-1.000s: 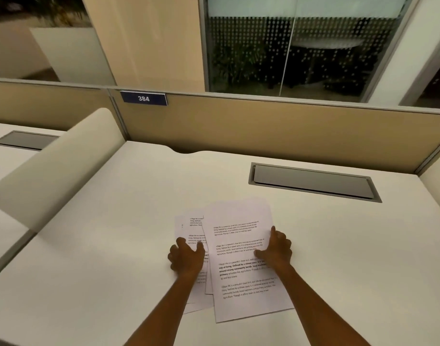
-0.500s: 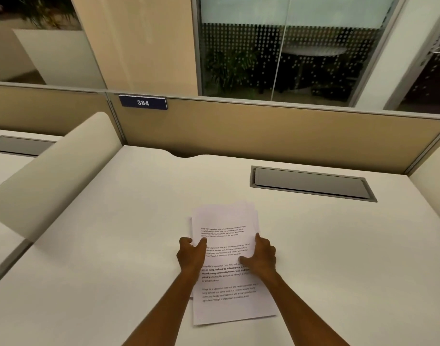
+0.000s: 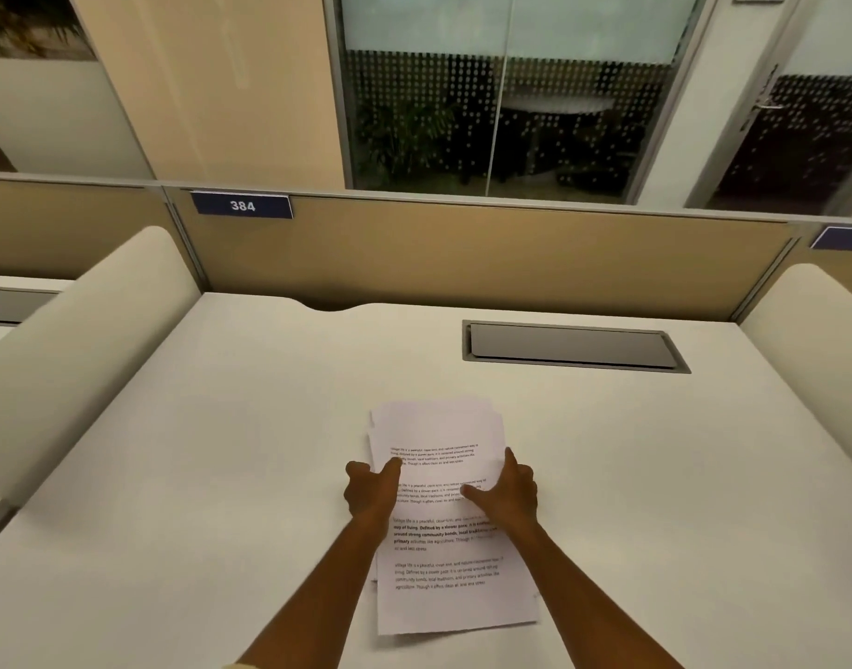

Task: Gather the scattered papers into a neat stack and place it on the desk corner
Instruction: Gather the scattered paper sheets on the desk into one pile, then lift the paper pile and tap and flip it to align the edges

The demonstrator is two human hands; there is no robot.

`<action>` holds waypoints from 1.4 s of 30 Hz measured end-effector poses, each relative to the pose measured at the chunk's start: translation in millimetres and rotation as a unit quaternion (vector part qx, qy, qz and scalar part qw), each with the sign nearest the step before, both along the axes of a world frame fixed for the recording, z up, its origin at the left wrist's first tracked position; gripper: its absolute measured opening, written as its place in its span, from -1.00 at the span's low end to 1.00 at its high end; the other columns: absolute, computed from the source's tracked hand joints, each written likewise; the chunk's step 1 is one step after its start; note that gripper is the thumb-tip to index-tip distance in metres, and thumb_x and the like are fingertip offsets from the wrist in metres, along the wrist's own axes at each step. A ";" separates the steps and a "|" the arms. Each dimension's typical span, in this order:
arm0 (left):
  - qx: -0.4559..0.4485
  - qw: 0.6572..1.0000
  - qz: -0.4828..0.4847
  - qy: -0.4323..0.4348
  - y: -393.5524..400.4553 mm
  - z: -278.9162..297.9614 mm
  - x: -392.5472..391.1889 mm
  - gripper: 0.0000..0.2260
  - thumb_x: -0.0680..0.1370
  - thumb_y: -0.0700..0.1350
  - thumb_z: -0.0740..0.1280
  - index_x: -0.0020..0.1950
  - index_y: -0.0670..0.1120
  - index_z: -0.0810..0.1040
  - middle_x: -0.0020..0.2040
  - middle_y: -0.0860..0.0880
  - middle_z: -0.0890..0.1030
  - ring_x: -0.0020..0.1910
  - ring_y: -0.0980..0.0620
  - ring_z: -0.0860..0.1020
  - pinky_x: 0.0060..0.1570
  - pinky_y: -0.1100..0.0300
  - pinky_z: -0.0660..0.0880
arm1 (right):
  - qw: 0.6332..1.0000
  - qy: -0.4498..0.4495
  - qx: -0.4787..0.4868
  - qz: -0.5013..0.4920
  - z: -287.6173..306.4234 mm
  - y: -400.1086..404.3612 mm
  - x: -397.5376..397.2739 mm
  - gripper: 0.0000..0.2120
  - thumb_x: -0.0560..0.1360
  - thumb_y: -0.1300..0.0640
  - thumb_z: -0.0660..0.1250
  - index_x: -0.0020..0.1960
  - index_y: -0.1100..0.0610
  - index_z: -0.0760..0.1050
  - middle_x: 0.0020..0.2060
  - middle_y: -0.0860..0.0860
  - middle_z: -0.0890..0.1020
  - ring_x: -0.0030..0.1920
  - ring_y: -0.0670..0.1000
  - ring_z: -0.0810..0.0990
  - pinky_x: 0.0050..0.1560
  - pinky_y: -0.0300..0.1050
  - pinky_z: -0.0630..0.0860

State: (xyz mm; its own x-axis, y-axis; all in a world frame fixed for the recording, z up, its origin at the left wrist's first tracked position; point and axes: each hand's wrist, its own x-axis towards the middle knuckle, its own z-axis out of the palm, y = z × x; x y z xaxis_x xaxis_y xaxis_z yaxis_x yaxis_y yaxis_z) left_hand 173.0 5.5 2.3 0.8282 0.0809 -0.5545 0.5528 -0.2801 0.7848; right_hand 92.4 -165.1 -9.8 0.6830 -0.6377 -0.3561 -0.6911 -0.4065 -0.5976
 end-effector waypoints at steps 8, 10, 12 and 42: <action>-0.047 0.995 -0.076 0.034 3.3 -10.3 -2.3 -0.53 0.38 0.04 0.50 0.14 -0.17 0.45 0.07 -0.17 0.62 -0.07 -0.14 0.63 -0.05 0.00 0.61 | 0.994 -0.018 0.085 -0.068 -3.0 -11.5 -10.8 -0.12 0.35 -0.19 0.49 0.48 0.24 0.25 0.38 0.15 0.47 0.36 0.15 0.47 0.31 -0.02 0.43; -0.087 0.989 -0.108 0.049 1.4 -10.1 -3.6 -0.50 0.33 -0.05 0.55 0.18 -0.21 0.50 0.06 -0.21 0.66 -0.03 -0.23 0.66 0.05 -0.14 0.61 | 0.991 -0.023 0.104 -0.077 -3.6 -12.8 -12.0 -0.16 0.36 -0.18 0.49 0.46 0.22 0.30 0.38 0.13 0.47 0.37 0.13 0.47 0.32 -0.03 0.42; -0.127 0.983 -0.122 0.054 0.8 -8.2 -1.2 -0.48 0.32 -0.15 0.56 0.21 -0.25 0.51 0.06 -0.26 0.66 -0.02 -0.29 0.66 0.05 -0.23 0.59 | 0.991 -0.025 0.109 -0.075 -4.2 -14.7 -12.7 -0.20 0.35 -0.18 0.50 0.43 0.23 0.35 0.38 0.13 0.48 0.37 0.12 0.47 0.33 -0.05 0.42; -0.171 0.907 -0.262 -0.282 -40.2 75.9 30.0 -0.71 0.53 -0.18 0.36 0.25 -0.07 0.45 0.12 -0.09 0.63 -0.01 -0.12 0.67 -0.09 -0.05 0.67 | 0.908 -0.337 0.238 -0.071 69.7 -89.5 -6.9 -0.73 0.45 0.12 0.47 0.12 0.12 0.55 0.08 0.11 0.68 0.00 0.09 0.70 -0.09 -0.05 0.67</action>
State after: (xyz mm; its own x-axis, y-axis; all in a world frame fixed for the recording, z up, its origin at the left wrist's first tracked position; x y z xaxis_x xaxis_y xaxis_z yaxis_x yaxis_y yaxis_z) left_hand 202.9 -34.8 78.2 0.8633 -0.5020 0.0518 -0.1028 -0.0744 0.9919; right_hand 85.5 -254.6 59.9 0.7709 -0.6198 -0.1466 -0.1285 0.0740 -0.9889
